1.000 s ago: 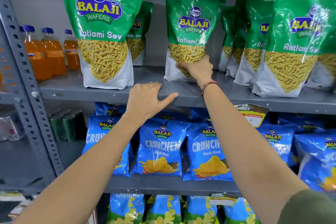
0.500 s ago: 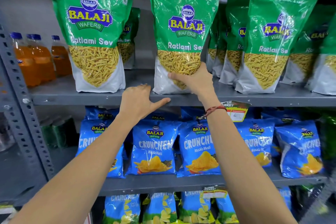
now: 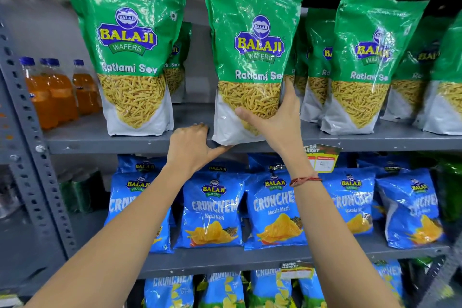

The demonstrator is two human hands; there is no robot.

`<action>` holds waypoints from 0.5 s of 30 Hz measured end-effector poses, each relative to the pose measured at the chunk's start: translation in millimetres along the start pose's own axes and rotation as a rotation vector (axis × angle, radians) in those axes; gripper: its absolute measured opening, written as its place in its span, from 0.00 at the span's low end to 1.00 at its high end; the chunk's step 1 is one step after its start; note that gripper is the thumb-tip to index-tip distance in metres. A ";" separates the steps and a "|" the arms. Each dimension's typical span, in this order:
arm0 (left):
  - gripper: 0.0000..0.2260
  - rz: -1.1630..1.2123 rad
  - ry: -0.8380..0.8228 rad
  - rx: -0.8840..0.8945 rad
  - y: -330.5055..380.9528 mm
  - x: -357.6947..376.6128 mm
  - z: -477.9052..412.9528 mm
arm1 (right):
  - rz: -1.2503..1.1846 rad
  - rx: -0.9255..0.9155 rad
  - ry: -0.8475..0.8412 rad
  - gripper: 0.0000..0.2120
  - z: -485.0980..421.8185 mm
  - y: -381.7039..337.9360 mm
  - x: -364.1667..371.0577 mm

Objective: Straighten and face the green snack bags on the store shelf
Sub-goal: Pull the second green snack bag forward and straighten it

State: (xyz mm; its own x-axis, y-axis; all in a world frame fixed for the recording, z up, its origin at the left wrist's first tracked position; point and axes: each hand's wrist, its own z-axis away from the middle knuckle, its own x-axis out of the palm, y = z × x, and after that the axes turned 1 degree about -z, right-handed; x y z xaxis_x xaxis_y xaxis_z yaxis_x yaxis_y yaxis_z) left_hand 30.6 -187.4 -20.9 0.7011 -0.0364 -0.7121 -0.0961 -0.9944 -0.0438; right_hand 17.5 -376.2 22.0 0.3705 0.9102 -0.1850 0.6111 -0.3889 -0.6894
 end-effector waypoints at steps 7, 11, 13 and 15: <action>0.35 0.003 -0.003 -0.003 1.4 -1.3 0.8 | 0.218 -0.245 0.065 0.56 2.2 -3.7 24.5; 0.37 -0.025 -0.001 0.003 0.4 -0.3 0.9 | 0.287 -0.233 0.118 0.52 1.4 5.4 34.8; 0.38 -0.036 0.003 0.005 0.1 0.7 0.7 | 0.323 -0.228 0.156 0.51 -0.1 7.2 40.0; 0.39 -0.036 0.006 0.005 0.0 1.5 0.9 | 0.365 -0.218 0.187 0.50 -1.9 7.7 44.2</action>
State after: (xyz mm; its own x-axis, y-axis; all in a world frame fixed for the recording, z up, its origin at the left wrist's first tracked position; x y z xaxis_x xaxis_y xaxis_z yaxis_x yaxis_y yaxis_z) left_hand 31.0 -187.3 -22.6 0.7084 -0.0017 -0.7058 -0.0750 -0.9945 -0.0729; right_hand 39.9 -339.2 9.8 0.6961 0.6749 -0.2450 0.5428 -0.7180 -0.4357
